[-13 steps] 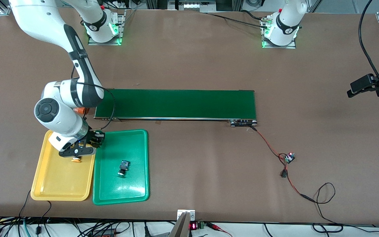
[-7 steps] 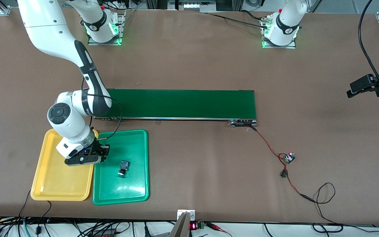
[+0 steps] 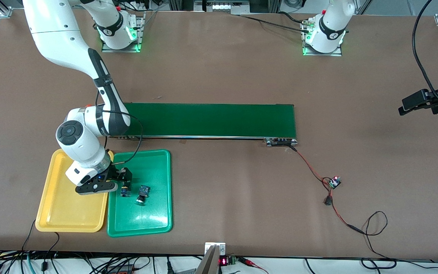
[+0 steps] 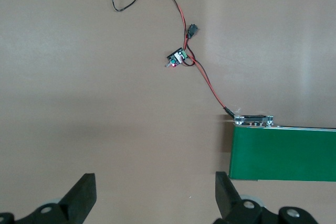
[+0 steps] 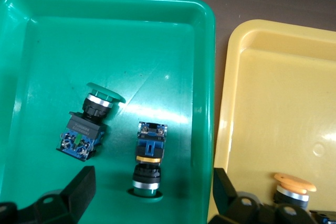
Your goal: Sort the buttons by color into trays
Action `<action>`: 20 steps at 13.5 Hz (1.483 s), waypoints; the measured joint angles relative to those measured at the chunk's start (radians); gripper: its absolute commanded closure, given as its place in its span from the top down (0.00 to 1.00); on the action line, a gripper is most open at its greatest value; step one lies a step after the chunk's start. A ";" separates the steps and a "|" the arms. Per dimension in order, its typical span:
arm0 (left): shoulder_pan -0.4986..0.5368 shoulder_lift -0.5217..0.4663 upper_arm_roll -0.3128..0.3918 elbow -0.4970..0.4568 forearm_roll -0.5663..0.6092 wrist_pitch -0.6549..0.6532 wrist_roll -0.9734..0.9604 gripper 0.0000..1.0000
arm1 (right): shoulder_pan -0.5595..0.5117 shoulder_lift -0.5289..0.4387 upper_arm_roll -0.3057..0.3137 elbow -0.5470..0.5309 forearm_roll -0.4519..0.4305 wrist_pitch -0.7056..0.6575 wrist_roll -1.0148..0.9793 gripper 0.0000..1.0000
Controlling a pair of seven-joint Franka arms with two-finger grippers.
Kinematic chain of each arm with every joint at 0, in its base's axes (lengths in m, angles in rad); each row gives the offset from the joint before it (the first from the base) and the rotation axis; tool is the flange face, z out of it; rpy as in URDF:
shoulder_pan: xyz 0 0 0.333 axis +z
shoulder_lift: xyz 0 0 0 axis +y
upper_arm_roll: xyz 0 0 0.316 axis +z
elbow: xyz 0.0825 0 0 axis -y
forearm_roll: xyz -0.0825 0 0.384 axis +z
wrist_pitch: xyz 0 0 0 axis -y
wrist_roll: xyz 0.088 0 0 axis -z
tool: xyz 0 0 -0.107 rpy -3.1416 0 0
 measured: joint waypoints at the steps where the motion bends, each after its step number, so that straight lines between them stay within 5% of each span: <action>1: 0.000 0.000 -0.001 0.000 0.000 0.000 0.000 1.00 | 0.004 -0.002 -0.005 0.004 0.000 -0.032 0.000 1.00; 8: -0.005 -0.003 -0.022 -0.004 0.008 0.012 0.001 1.00 | 0.004 -0.201 -0.018 0.040 0.000 -0.510 0.000 1.00; 14: -0.007 -0.106 -0.040 -0.140 0.023 0.038 0.000 1.00 | -0.102 -0.426 -0.016 0.039 -0.017 -0.829 -0.005 1.00; 20: -0.004 -0.124 -0.039 -0.140 0.023 0.023 0.000 1.00 | -0.341 -0.601 0.138 0.034 -0.052 -0.952 -0.045 1.00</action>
